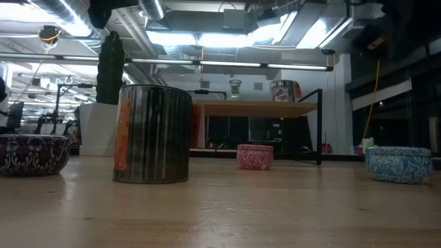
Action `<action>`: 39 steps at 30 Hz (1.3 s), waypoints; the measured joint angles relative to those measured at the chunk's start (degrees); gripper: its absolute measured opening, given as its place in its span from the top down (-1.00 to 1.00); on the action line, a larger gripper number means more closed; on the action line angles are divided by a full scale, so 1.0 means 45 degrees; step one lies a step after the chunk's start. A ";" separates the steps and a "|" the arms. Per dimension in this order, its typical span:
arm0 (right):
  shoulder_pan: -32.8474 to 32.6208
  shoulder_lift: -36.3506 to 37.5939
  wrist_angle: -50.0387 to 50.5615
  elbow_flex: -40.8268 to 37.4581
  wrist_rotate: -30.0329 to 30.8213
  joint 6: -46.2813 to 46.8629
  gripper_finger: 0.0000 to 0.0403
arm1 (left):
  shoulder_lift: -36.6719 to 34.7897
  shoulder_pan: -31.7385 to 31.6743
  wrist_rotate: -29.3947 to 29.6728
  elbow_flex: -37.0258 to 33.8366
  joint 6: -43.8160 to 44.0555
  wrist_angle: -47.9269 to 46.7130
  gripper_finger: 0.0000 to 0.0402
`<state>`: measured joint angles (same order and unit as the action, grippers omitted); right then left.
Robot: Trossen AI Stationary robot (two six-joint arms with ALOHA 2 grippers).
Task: Pick & Place candle stick holders
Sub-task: Put the blue scented candle on the shelf
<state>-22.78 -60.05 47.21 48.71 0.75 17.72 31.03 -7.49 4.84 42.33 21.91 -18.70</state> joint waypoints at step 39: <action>-0.0205 -0.2147 -0.2970 -0.1729 -0.1335 -0.1042 -0.44 | 0.0000 0.0005 -0.0661 0.0000 -0.1705 0.0000 0.10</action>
<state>-23.70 -69.71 33.85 40.93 -5.26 13.04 31.03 -7.46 1.87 42.33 14.24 -18.70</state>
